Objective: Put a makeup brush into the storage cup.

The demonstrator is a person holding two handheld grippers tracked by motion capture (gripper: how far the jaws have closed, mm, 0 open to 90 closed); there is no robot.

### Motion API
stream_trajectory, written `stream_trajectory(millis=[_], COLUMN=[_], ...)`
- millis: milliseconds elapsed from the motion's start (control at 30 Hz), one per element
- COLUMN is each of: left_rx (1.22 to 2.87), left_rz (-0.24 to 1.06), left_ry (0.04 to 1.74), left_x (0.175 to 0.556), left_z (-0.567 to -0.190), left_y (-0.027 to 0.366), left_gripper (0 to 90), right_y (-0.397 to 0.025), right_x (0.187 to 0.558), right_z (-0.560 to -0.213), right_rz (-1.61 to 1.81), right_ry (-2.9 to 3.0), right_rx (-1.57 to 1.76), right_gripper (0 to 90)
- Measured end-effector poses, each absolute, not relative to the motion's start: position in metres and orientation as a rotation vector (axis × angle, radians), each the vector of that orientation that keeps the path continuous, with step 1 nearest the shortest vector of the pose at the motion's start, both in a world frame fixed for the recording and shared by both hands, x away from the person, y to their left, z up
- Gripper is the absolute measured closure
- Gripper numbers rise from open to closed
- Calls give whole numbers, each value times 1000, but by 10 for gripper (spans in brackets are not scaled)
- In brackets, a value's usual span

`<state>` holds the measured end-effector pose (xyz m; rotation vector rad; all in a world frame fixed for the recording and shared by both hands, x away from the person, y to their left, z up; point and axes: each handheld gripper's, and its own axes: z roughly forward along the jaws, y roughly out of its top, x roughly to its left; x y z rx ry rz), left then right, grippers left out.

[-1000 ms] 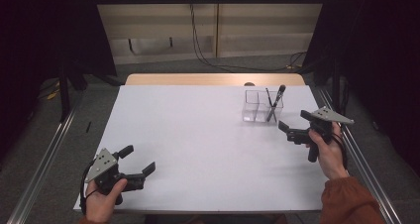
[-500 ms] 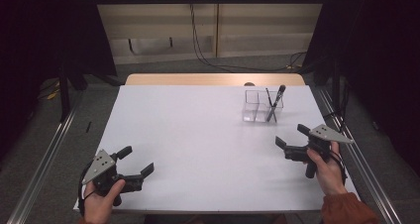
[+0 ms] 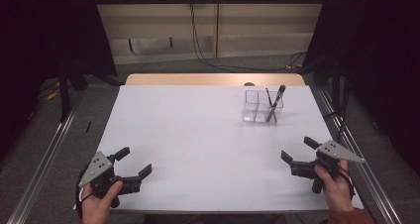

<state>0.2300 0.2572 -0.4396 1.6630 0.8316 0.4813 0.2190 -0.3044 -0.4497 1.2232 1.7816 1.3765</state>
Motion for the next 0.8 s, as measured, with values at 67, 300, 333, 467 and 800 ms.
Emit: stream_trajectory(millis=[67, 300, 333, 467, 800], left_rx=[1672, 1674, 1680, 1692, 1690], left_rz=[484, 480, 476, 473, 474], left_ry=[830, 832, 832, 825, 827], left_x=[230, 230, 229, 230, 230], left_z=[-440, -441, -441, -442, -442], left_y=[257, 256, 255, 253, 253], left_gripper=[28, 28, 28, 28, 28], right_y=[-304, -307, -308, -307, -304], right_x=[215, 202, 200, 197, 201], right_z=[-450, -449, -450, -455, -456], right_rz=[1372, 1397, 1393, 1375, 1379], right_ry=[1786, 1800, 1800, 1827, 1855], right_rx=[1216, 1200, 1199, 1196, 1177], right_gripper=[4, 0, 1, 2, 4])
